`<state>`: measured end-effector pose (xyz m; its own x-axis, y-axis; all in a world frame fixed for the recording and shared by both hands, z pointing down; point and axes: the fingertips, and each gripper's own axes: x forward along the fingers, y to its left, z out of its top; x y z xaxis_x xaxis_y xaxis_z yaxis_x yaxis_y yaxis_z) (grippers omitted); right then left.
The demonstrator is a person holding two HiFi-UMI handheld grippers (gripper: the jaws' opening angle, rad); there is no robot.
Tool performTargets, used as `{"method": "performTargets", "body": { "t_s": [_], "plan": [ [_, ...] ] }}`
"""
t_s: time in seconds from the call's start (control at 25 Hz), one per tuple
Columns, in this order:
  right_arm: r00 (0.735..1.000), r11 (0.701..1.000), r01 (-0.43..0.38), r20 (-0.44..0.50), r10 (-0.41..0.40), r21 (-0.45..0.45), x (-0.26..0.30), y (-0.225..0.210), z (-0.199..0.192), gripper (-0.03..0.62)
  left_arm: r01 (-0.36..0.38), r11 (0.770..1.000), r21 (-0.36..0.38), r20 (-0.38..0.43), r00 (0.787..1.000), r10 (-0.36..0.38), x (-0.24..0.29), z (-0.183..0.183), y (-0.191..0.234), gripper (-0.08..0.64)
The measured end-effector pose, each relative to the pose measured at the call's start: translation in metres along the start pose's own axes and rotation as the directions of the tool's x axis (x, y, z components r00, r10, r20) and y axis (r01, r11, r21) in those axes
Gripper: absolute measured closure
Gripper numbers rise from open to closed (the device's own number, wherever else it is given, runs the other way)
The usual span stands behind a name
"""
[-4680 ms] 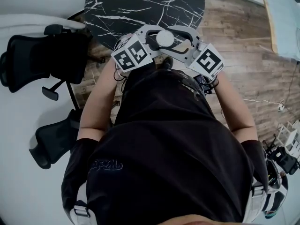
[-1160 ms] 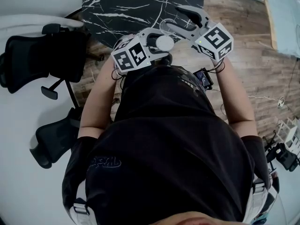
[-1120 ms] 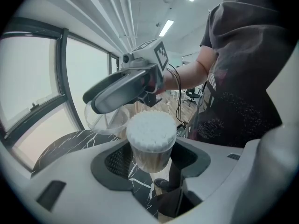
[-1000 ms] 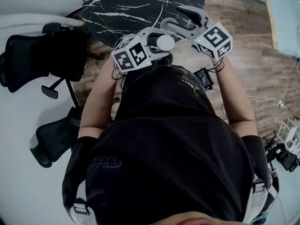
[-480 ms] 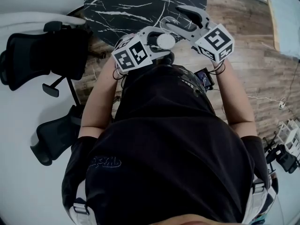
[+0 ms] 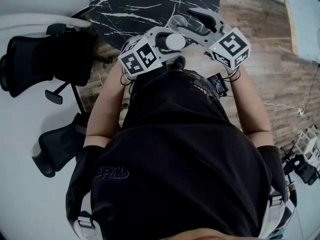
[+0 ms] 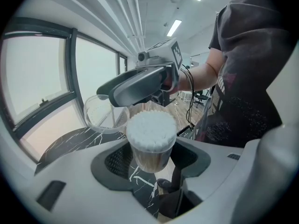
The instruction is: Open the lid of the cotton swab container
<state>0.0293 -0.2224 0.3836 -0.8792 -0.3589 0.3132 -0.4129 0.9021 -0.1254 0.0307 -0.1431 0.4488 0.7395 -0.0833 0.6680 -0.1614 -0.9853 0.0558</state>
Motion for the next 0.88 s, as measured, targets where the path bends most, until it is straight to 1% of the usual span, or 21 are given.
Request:
{"method": "performTargets", "body": {
  "t_s": [0.08, 0.16, 0.32, 0.52, 0.68, 0.88],
  "plan": [
    [1.0, 1.0, 0.013, 0.003, -0.013, -0.016, -0.001, 0.0, 0.001, 0.358, -0.012, 1.0, -0.007, -0.001, 1.0, 0.012, -0.001, -0.001, 0.003, 0.301],
    [1.0, 0.999, 0.024, 0.01, -0.024, -0.03, -0.002, -0.001, 0.001, 0.399, -0.023, 1.0, -0.016, 0.003, 1.0, 0.023, -0.002, -0.002, 0.006, 0.301],
    [0.999, 0.999, 0.039, 0.027, -0.038, -0.034, -0.004, -0.004, 0.003, 0.464, -0.045, 0.999, -0.029, 0.006, 0.999, 0.046, -0.003, -0.002, 0.013, 0.301],
    [0.998, 0.998, 0.054, 0.042, -0.052, -0.045, -0.005, -0.006, 0.006, 0.525, -0.08, 0.996, -0.042, 0.008, 0.997, 0.08, -0.008, -0.003, 0.022, 0.301],
    [0.998, 0.997, 0.058, 0.04, -0.057, -0.048, -0.006, -0.006, 0.004, 0.551, -0.134, 0.989, -0.063, 0.014, 0.991, 0.135, -0.013, -0.006, 0.033, 0.301],
    [0.997, 0.997, 0.075, 0.037, -0.074, -0.032, -0.007, -0.008, -0.005, 0.561, -0.212, 0.97, -0.117, 0.041, 0.975, 0.218, -0.023, -0.009, 0.047, 0.301]
  ]
}}
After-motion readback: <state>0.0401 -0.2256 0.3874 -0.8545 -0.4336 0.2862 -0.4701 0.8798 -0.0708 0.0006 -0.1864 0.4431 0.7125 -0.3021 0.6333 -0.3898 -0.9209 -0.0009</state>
